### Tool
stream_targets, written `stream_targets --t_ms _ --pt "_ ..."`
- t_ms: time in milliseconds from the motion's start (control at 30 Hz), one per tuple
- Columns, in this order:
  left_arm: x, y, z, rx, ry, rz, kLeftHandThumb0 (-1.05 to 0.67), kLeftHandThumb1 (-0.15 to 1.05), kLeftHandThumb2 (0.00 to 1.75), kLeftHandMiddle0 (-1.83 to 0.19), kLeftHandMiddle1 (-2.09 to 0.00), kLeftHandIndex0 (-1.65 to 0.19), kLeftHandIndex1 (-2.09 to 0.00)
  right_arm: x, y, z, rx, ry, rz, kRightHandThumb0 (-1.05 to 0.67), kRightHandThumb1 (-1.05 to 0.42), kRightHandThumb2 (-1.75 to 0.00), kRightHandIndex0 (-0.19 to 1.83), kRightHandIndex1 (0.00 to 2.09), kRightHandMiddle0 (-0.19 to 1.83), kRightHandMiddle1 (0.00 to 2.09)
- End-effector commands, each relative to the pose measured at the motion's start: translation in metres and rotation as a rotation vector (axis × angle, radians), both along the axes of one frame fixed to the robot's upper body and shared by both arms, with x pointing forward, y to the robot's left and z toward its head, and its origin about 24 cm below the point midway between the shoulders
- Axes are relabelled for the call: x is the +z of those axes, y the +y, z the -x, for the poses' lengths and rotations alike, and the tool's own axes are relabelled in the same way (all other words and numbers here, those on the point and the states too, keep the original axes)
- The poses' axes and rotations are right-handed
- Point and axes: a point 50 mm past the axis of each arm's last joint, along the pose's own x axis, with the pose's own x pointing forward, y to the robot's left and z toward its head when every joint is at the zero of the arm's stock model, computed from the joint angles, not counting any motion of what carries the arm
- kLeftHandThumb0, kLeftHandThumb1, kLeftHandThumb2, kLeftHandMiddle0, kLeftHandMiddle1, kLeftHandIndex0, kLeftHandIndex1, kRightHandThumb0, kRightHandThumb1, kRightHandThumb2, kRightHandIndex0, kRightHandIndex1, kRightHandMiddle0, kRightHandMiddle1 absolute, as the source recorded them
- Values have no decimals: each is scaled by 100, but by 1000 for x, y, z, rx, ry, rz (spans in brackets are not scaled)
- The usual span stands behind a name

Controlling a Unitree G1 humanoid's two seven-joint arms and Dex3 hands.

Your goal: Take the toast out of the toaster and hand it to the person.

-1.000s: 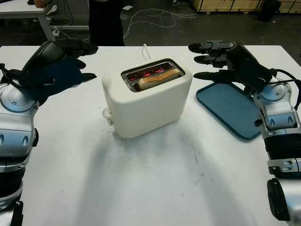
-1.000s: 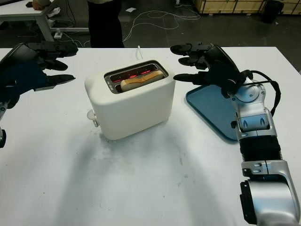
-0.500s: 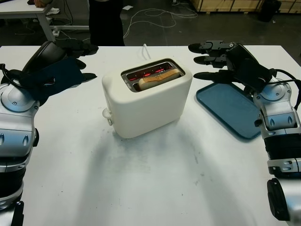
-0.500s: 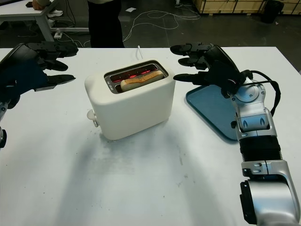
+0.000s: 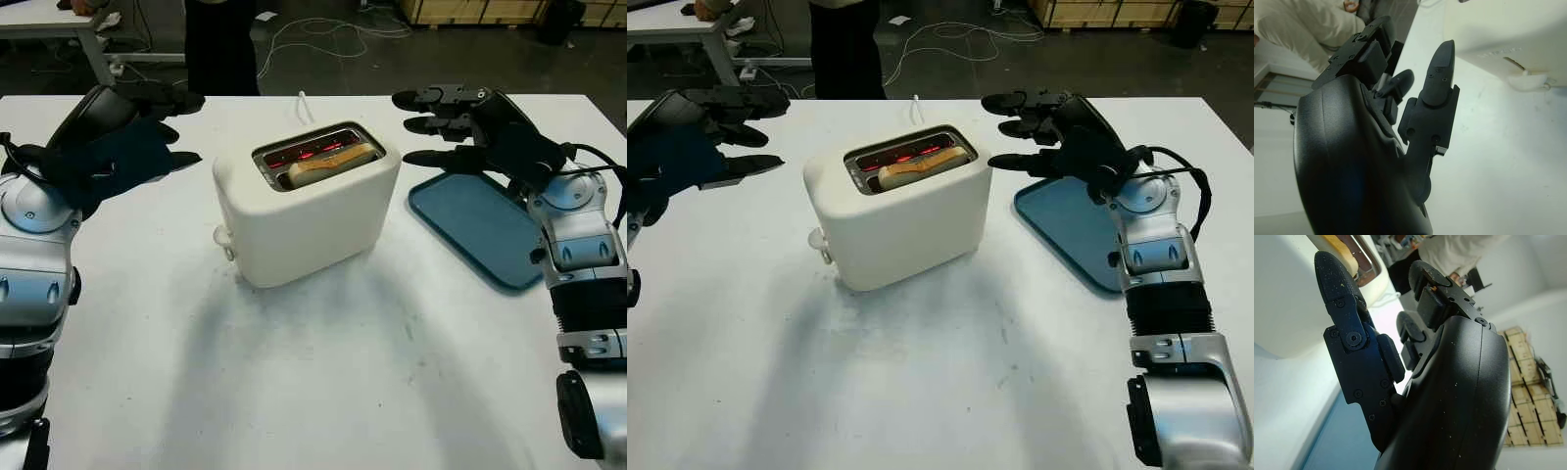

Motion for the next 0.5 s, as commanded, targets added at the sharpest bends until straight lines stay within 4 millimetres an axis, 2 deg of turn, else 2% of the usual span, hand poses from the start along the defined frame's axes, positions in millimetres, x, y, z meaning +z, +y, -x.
stream_targets --t_ms 0,467 --pt "1 1 1 6 -22 -5 -32 90 5 -32 -78 -60 -3 0 1 1 1 -13 1 -75 -86 0 60 8 60 0" --pt "1 1 1 12 -14 -12 -32 90 6 -32 -77 -59 -2 0 1 2 -2 -1 5 -77 -86 0 59 6 58 0"
